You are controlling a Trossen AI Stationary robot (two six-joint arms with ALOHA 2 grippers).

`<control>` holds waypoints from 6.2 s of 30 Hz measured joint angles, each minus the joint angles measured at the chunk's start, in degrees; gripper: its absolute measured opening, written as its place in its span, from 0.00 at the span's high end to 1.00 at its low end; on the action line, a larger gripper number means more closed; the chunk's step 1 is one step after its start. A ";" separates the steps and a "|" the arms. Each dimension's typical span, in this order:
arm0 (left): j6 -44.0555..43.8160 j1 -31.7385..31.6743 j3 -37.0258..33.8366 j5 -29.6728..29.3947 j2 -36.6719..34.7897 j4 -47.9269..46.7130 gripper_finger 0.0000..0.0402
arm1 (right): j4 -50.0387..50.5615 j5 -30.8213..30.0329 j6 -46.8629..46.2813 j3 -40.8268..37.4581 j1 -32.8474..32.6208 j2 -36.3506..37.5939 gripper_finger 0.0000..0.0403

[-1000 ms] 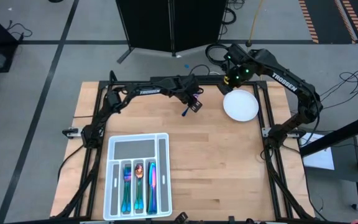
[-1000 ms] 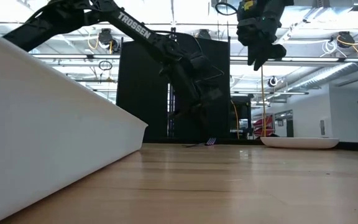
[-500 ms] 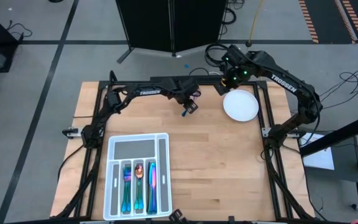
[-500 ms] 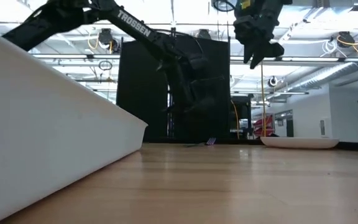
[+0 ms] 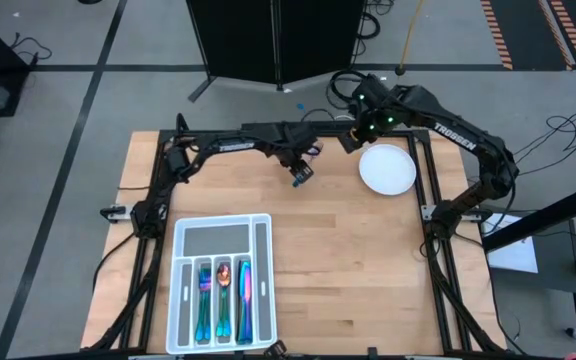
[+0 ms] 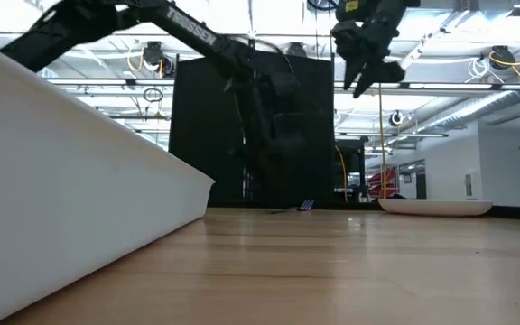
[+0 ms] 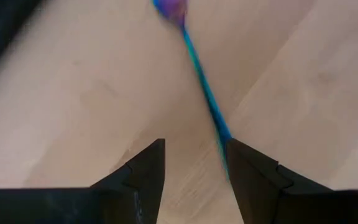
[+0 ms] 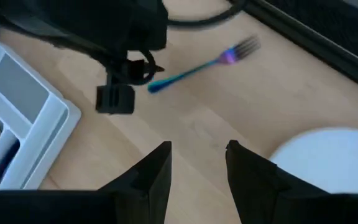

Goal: Sort silverware
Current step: Put the iridescent fork into the cutlery tray

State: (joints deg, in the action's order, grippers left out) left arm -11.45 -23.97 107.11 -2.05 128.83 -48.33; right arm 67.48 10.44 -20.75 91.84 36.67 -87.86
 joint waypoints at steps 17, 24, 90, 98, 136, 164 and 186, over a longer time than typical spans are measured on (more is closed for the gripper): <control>11.70 -19.17 -4.66 -14.32 -26.63 -18.52 0.58 | -43.90 -3.78 -29.71 -23.20 -2.04 -3.37 0.65; 10.79 -26.11 -6.64 -5.37 -34.58 -18.00 0.58 | -48.10 -16.10 -35.00 -23.44 -7.23 -13.00 0.65; 17.90 -22.25 -6.60 -1.13 -35.95 -18.32 0.58 | -24.65 -22.73 -29.49 -6.83 -10.78 -34.03 0.99; 15.32 -22.27 -6.94 6.56 -35.95 -18.41 0.58 | -22.14 -21.36 -28.96 -7.22 -12.37 -29.14 1.00; -52.73 -3.63 -42.18 21.32 -37.43 60.72 0.58 | -26.96 -22.33 -21.50 -6.98 -17.69 0.44 1.00; -51.09 1.22 -42.16 12.29 -37.11 64.32 0.58 | -30.03 -13.49 -18.98 -6.98 -19.59 0.42 1.00; -46.41 0.94 -42.05 9.99 -37.14 66.10 0.99 | -35.59 -13.02 -15.38 -6.98 -19.22 1.08 0.80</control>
State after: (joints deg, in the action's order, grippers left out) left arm -57.87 -23.03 65.06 7.94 91.70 17.77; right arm 31.89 -2.57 -36.13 84.86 17.45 -86.78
